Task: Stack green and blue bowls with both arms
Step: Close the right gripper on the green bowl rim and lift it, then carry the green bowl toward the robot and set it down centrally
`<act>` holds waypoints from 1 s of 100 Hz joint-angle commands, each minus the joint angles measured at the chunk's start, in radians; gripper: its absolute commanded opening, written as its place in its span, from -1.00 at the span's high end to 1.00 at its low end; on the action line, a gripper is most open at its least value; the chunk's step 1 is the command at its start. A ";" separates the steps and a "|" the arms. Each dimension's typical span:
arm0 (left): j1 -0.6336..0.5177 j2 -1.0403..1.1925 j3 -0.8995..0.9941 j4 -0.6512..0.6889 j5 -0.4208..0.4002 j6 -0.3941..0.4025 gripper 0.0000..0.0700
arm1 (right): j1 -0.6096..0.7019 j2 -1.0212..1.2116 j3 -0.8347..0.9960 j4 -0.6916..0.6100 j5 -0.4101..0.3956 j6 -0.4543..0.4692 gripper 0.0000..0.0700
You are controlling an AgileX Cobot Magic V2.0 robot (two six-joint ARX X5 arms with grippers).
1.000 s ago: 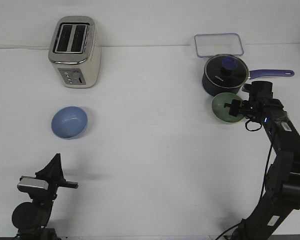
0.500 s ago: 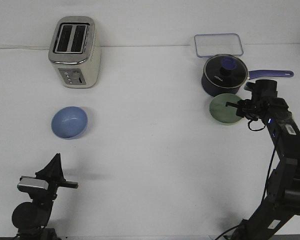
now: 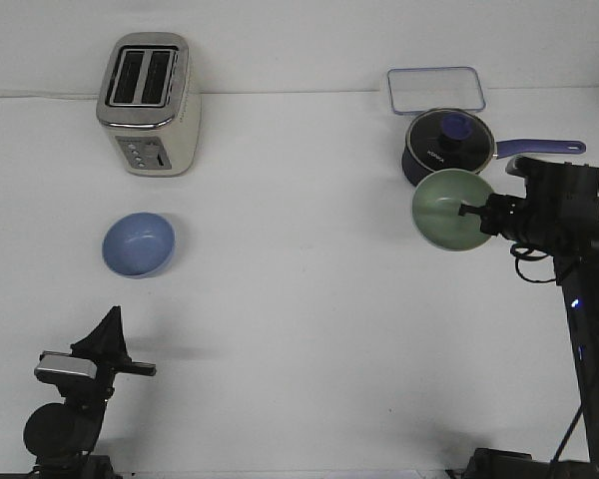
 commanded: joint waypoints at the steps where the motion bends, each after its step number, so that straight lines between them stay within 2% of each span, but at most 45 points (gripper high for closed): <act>1: -0.001 -0.002 -0.019 0.010 0.000 -0.002 0.96 | 0.042 -0.048 -0.018 -0.007 -0.007 -0.012 1.00; 21: -0.001 -0.002 -0.019 0.010 0.000 -0.002 0.96 | 0.255 -0.195 -0.164 -0.007 -0.004 0.011 1.00; 39: -0.001 -0.002 -0.019 0.010 0.000 -0.002 0.96 | 0.444 -0.217 -0.269 0.006 0.005 0.057 1.00; 59: -0.001 -0.002 -0.019 0.010 0.000 -0.002 0.96 | 0.630 -0.192 -0.383 0.131 0.064 0.132 1.00; 71: -0.001 -0.002 -0.019 0.010 0.000 -0.003 0.96 | 0.700 -0.145 -0.436 0.201 0.074 0.160 1.00; 100: -0.001 -0.002 -0.019 0.010 0.000 -0.002 0.96 | 0.789 0.030 -0.441 0.264 0.075 0.161 1.00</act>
